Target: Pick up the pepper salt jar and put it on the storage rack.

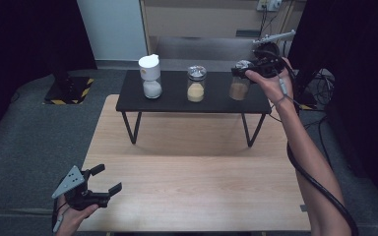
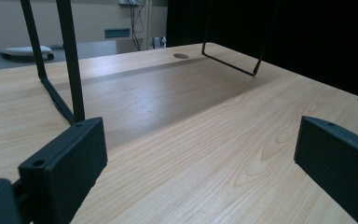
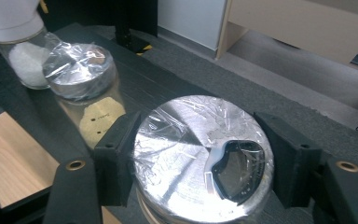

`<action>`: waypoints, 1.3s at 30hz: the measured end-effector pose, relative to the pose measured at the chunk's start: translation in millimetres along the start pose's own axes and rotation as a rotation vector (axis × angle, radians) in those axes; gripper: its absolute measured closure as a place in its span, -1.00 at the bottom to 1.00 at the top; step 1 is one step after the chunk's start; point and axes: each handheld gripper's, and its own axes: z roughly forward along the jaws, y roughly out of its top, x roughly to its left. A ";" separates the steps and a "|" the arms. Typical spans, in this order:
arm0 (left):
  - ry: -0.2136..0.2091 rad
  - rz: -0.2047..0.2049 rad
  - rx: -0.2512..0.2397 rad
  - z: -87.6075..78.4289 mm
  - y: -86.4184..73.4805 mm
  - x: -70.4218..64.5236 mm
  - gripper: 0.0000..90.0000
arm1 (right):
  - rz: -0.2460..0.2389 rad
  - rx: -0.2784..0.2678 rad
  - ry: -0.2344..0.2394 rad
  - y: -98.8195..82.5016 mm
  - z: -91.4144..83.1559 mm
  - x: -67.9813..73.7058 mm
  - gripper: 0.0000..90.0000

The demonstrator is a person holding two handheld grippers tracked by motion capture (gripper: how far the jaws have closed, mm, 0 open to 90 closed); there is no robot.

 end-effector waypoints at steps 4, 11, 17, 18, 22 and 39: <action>-0.002 0.000 0.000 0.1 0.0 0.1 -0.97 | -0.004 0.010 -0.021 1.7 5.4 2.0 -0.21; -0.002 -0.001 -0.001 0.1 -0.2 0.5 -0.97 | 0.007 0.008 -0.035 1.0 10.5 1.6 -0.21; -0.002 -0.002 -0.001 0.1 -0.2 0.5 -0.97 | 0.015 0.019 -0.042 0.4 14.5 0.3 -0.22; -0.001 -0.002 -0.001 0.1 -0.2 0.5 -0.97 | 0.014 0.019 -0.041 -0.2 15.2 -0.5 -0.22; -0.002 -0.002 -0.001 0.2 -0.3 0.7 -0.97 | 0.018 0.023 -0.048 -1.3 17.0 -1.3 -0.22; -0.004 -0.002 0.000 0.4 -0.3 1.5 -0.97 | 0.029 0.048 -0.055 -4.8 26.6 -4.4 -0.21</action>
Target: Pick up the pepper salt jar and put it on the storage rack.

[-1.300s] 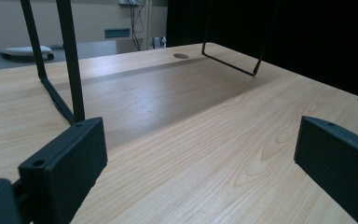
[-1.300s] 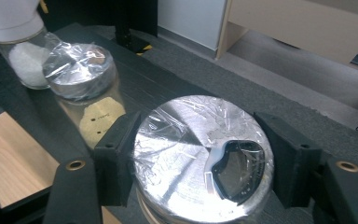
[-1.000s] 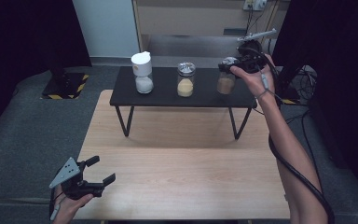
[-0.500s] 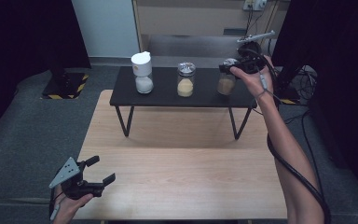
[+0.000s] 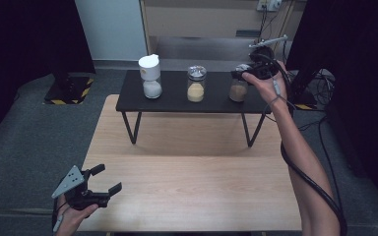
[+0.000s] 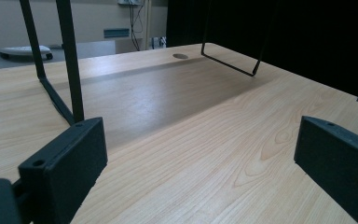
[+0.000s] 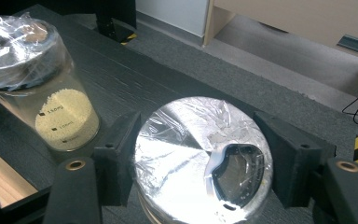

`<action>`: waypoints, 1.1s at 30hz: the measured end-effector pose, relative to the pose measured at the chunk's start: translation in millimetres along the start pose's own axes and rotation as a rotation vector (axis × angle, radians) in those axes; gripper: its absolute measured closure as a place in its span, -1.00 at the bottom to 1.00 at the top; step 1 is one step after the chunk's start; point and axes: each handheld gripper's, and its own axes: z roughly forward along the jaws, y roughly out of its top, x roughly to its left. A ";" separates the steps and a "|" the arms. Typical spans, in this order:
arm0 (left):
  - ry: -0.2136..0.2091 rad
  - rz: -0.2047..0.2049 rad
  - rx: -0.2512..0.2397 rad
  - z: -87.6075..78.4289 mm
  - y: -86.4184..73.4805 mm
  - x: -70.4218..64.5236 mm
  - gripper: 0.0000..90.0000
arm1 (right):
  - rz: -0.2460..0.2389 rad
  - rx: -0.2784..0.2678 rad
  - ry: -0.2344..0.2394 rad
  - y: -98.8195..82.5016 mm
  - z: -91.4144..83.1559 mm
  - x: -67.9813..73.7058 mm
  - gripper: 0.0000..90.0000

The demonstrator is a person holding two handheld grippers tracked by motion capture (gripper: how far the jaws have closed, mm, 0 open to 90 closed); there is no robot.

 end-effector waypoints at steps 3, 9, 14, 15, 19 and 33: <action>0.001 -0.001 0.000 -0.1 0.0 0.2 -0.97 | 0.001 0.001 -0.003 -0.6 0.4 -0.5 -0.21; 0.001 0.000 0.001 0.0 0.1 0.0 -0.97 | 0.006 0.007 -0.004 -1.1 2.4 -1.5 -0.21; 0.001 0.000 0.000 -0.2 0.0 0.1 -0.97 | 0.002 0.010 -0.003 -1.9 5.1 -1.4 -0.21; 0.001 0.000 0.000 -0.2 0.0 0.1 -0.97 | 0.004 0.008 -0.004 -2.3 5.4 -1.3 -0.21; 0.000 0.000 0.000 -0.2 -0.1 0.3 -0.97 | -0.005 0.010 -0.006 -1.3 6.6 0.2 -0.21; 0.000 0.002 0.000 -0.2 0.2 -0.3 -0.97 | -0.026 -0.032 -0.012 -7.5 3.5 0.0 -0.50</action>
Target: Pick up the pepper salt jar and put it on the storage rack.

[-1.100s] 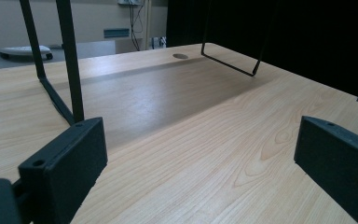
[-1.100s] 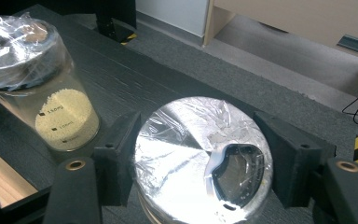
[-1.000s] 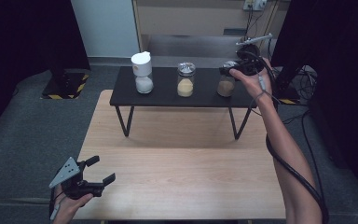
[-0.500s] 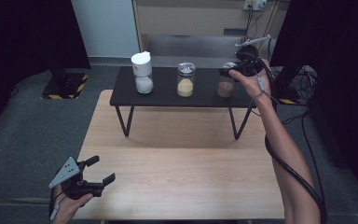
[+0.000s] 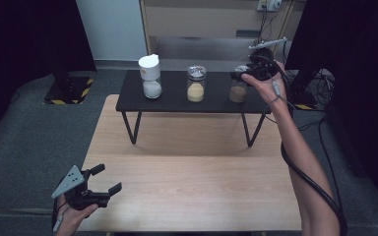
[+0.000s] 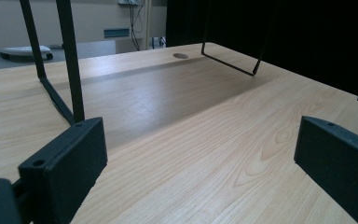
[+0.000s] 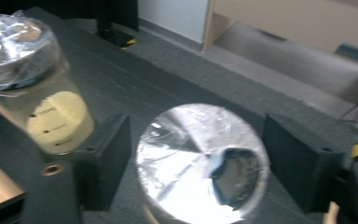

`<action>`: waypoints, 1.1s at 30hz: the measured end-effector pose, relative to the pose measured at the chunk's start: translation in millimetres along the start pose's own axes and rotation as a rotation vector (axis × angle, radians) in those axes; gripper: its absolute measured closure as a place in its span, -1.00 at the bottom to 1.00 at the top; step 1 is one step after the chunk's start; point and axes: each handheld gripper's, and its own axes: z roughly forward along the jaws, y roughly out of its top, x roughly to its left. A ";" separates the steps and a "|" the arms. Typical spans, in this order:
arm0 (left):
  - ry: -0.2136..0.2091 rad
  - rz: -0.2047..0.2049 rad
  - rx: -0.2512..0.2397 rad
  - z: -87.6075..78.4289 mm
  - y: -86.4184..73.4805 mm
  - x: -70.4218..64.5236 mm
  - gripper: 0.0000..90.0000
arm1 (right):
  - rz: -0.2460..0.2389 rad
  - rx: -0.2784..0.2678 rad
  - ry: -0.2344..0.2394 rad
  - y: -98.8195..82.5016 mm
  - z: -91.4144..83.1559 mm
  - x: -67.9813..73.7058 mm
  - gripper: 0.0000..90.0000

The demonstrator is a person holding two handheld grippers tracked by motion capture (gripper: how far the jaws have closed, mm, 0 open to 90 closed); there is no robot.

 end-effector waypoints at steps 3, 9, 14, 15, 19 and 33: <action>0.000 0.000 0.000 0.2 -0.1 0.2 -0.97 | -0.013 -0.025 -0.002 -1.6 -4.6 -0.1 -0.64; 0.001 0.001 0.000 0.1 0.1 -0.2 -0.97 | -0.049 -0.063 -0.019 -1.1 -17.0 5.5 -0.77; 0.001 0.003 0.002 0.3 0.4 -0.4 -0.97 | -0.083 -0.086 -0.013 -0.4 -28.7 10.6 -0.81; 0.001 0.003 0.002 0.3 0.4 -0.5 -0.97 | -0.089 -0.093 -0.012 -0.6 -31.1 11.6 -0.82; 0.002 0.002 0.003 0.5 0.8 -0.9 -0.97 | -0.103 -0.110 -0.001 -0.2 -39.6 16.1 -0.81; 0.008 -0.005 0.002 1.8 1.0 -1.3 -0.97 | -0.145 -0.160 0.061 -10.0 -66.6 21.7 -0.79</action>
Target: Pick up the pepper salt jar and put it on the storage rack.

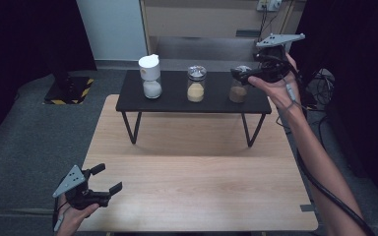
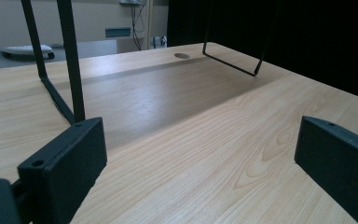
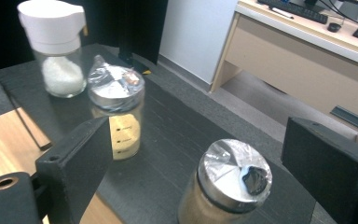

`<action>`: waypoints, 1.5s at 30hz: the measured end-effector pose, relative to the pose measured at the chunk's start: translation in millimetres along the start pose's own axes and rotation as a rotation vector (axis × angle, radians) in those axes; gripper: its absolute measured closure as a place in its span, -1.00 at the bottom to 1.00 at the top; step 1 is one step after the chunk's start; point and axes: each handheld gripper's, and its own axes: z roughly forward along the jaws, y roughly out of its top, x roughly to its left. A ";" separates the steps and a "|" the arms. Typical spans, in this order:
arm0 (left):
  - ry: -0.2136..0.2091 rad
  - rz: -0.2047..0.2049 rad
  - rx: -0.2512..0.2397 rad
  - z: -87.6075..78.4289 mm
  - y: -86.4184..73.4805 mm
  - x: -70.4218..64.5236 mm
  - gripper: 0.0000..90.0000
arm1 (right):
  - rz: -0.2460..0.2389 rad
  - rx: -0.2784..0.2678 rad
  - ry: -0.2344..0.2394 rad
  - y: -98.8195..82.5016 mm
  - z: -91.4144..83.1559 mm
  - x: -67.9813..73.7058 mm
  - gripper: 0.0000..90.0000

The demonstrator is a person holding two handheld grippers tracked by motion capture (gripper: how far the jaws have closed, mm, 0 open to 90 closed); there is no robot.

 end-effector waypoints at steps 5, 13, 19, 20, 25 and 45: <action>-0.002 0.004 0.003 0.2 0.5 -0.3 -0.97 | -0.001 -0.046 0.031 -12.6 -16.4 2.6 -0.79; -0.007 0.009 0.009 0.6 0.8 -0.1 -0.97 | -0.008 -0.096 0.087 -40.0 -37.6 11.7 -0.80; -0.010 0.012 0.005 0.0 0.4 -0.1 -0.97 | -0.008 -0.114 0.121 -57.5 -50.1 19.3 -0.81; -0.010 0.013 0.003 -0.3 0.4 -0.4 -0.97 | -0.006 -0.117 0.129 -60.1 -51.7 19.8 -0.81; -0.009 0.012 0.004 -0.4 0.3 -0.2 -0.97 | -0.010 -0.133 0.144 -73.7 -61.5 25.0 -0.81; -0.009 0.015 0.010 0.2 1.0 -0.8 -0.97 | -0.016 -0.162 0.197 -128.5 -90.9 57.1 -0.82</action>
